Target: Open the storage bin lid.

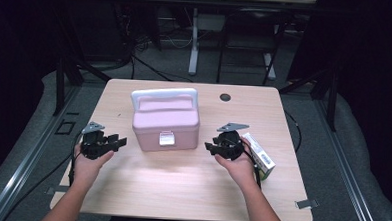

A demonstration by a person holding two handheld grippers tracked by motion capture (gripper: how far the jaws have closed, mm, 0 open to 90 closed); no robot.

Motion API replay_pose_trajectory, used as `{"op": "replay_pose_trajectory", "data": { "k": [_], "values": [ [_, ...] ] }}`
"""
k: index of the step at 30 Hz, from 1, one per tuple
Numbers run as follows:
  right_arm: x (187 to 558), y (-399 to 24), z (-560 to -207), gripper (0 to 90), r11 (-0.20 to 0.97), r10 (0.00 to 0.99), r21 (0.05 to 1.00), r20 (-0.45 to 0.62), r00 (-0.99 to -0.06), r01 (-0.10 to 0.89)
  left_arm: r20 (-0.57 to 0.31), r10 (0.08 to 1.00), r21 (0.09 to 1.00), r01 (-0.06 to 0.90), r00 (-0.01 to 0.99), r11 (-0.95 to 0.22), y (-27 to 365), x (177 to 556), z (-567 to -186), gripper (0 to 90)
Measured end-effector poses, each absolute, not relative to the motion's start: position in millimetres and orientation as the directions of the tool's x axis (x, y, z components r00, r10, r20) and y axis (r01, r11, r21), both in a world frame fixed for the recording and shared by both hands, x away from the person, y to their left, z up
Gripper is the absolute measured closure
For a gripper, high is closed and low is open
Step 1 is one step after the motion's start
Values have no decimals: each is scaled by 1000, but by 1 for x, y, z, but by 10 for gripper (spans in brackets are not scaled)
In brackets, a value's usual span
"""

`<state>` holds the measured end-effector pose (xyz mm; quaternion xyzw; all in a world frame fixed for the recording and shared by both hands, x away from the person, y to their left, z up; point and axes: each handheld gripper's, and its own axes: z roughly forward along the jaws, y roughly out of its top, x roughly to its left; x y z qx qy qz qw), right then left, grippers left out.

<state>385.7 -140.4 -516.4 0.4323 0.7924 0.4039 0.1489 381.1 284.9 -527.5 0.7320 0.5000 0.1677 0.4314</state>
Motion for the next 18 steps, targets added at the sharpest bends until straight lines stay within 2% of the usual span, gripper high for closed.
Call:
{"op": "replay_pose_trajectory", "data": {
  "k": [10,12,13,18],
  "values": [
    [416,-124,-526,542,204,859,814,117,-498,544,-193,869,802,584,455,-127,264,407,-529,585],
    [419,-123,-527,541,191,862,818,125,-492,543,-188,871,806,578,455,-128,263,408,-529,616],
    [425,-121,-530,541,179,876,818,121,-466,547,-185,874,808,575,449,-125,262,410,-529,618],
    [437,-119,-530,541,167,882,823,122,-456,542,-195,868,809,576,456,-121,263,414,-533,630]
  ]
}}
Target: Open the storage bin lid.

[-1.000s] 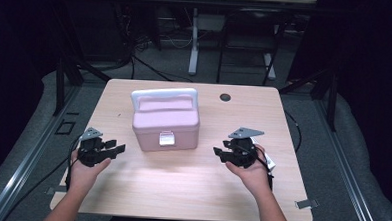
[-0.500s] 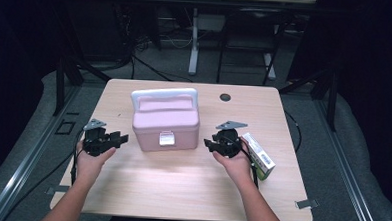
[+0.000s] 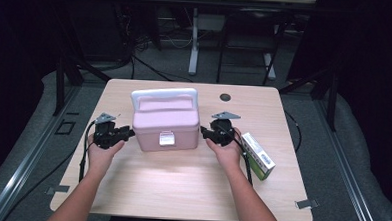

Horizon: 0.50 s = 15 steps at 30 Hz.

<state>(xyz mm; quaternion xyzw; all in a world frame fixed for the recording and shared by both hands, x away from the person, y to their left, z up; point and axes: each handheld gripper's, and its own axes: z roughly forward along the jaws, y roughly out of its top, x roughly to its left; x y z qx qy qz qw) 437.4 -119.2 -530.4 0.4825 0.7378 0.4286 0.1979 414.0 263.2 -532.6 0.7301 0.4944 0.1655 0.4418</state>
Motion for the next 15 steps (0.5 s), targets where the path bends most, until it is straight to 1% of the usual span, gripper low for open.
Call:
{"op": "replay_pose_trajectory", "data": {
  "k": [2,3,6,7,8,10,15],
  "values": [
    [439,-118,-530,540,156,881,831,128,-456,534,-199,870,812,572,452,-112,263,415,-533,639],
    [443,-115,-529,566,156,876,834,131,-464,530,-210,869,806,582,448,-106,263,416,-533,649],
    [445,-112,-528,589,181,881,831,100,-462,525,-216,870,807,582,444,-97,261,417,-534,680],
    [446,-111,-528,634,189,878,831,96,-469,524,-211,873,812,576,441,-95,260,417,-534,680],
    [445,-108,-526,705,196,874,830,94,-477,522,-206,871,811,576,446,-103,260,416,-534,707],
    [443,-105,-526,755,218,872,834,67,-486,507,-204,871,814,572,447,-103,259,415,-534,728],
    [438,-101,-524,800,229,872,824,64,-486,519,-215,872,817,571,440,-86,257,410,-534,776]
  ]
}}
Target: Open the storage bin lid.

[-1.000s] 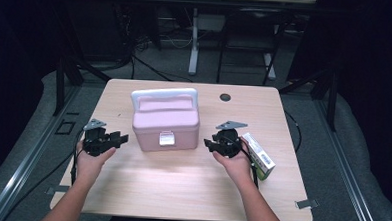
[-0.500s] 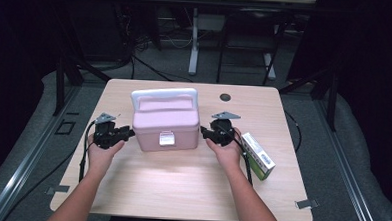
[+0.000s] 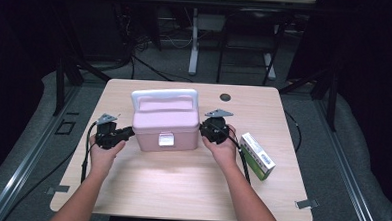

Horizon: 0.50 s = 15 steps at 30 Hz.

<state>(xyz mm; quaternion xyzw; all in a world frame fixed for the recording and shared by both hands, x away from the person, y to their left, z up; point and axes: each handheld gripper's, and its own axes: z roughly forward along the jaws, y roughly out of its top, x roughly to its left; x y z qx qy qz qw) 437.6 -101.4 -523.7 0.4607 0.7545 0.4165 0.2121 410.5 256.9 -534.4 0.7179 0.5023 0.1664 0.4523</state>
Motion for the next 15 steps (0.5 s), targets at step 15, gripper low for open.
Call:
{"op": "replay_pose_trajectory", "data": {
  "k": [15],
  "values": [
    [411,-94,-527,898,222,882,844,39,-470,488,-145,877,809,566,457,-161,249,395,-528,891]
  ]
}}
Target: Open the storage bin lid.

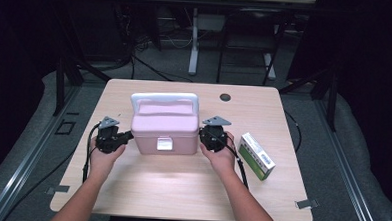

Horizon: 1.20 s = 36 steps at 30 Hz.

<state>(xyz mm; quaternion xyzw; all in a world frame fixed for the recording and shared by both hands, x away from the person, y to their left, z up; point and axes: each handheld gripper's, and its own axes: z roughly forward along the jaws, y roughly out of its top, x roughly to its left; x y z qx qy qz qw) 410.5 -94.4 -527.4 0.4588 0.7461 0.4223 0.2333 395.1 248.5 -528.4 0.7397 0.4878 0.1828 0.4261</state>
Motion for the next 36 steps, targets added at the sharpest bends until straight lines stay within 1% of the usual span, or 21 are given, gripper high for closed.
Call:
{"op": "replay_pose_trajectory", "data": {
  "k": [2,3,5,13,18,26,36],
  "values": [
    [409,-94,-527,898,223,883,845,37,-469,486,-141,877,807,566,459,-167,248,394,-528,892],
    [406,-95,-527,898,245,878,844,15,-478,478,-144,872,806,567,468,-171,248,391,-528,893],
    [405,-95,-526,898,254,878,840,8,-479,479,-156,867,804,570,473,-167,248,389,-528,893],
    [390,-98,-527,900,264,878,843,-9,-478,468,-159,859,802,571,487,-175,246,378,-528,896],
    [381,-101,-527,900,261,877,843,-4,-480,471,-154,856,806,564,493,-179,243,372,-528,897],
    [362,-108,-524,900,286,866,831,-11,-501,478,-166,843,803,566,511,-185,241,363,-528,897],
    [344,-113,-522,900,314,855,819,-24,-517,480,-156,832,800,562,532,-210,237,348,-527,897]
  ]
}}
